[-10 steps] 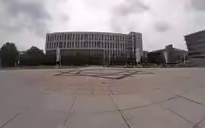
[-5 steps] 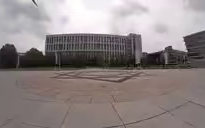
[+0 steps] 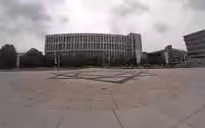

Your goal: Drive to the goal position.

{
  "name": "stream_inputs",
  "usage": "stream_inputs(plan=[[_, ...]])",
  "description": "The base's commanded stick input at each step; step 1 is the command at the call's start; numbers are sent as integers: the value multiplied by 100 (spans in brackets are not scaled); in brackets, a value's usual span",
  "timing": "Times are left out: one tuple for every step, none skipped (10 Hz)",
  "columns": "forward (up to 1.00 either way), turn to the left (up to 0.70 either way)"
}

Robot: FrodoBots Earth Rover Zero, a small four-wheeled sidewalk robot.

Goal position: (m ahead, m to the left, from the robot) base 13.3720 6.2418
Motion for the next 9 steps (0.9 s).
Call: stream_inputs(plan=[[60, 0], [60, 0], [60, 0], [60, 0], [60, 0], [60, 0], [60, 0], [60, 0], [60, 0]])
